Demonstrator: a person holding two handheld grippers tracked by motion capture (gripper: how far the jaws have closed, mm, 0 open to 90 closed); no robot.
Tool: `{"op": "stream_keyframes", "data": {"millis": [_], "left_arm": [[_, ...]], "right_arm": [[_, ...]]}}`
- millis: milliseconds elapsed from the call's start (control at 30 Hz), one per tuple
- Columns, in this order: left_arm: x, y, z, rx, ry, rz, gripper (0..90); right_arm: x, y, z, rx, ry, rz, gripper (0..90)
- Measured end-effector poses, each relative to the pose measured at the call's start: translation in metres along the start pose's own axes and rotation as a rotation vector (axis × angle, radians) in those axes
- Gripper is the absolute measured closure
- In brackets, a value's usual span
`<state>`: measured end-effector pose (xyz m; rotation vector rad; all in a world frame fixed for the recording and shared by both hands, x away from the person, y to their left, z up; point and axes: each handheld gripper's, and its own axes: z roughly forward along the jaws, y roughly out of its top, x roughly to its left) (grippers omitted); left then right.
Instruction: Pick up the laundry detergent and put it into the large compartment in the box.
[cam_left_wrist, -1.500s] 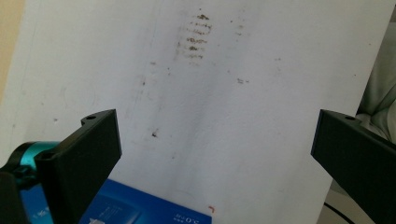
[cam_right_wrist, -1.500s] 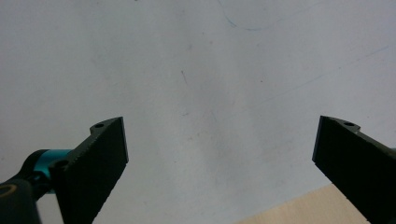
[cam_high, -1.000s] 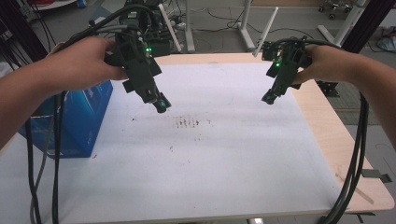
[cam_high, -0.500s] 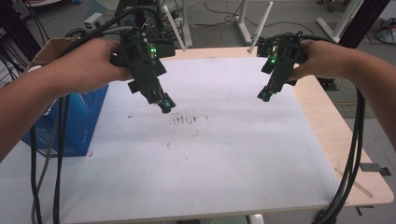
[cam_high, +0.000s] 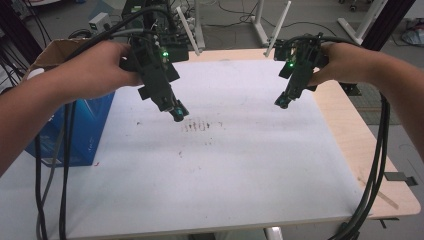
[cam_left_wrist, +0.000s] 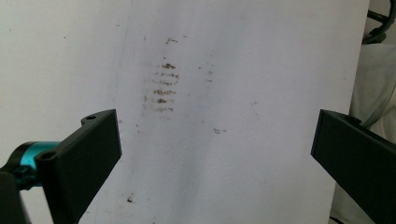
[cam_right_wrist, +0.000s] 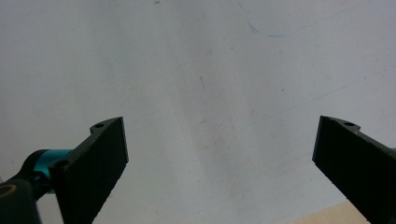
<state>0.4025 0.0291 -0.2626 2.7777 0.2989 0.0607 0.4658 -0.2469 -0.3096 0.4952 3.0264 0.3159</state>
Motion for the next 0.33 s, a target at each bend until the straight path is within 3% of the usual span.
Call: {"op": "stream_keyframes", "data": {"millis": [133, 333], "left_arm": [[0.0002, -0.0004, 0.0010, 0.002, 0.007, 0.000, 1.7], [0.0026, -0.0057, 0.0077, 0.016, 0.043, -0.032, 1.7]], "right_arm": [[0.0019, -0.0006, -0.0001, -0.002, -0.001, 0.002, 2.5], [0.0065, -0.0073, 0.0036, -0.018, -0.002, 0.020, 2.5]]}}
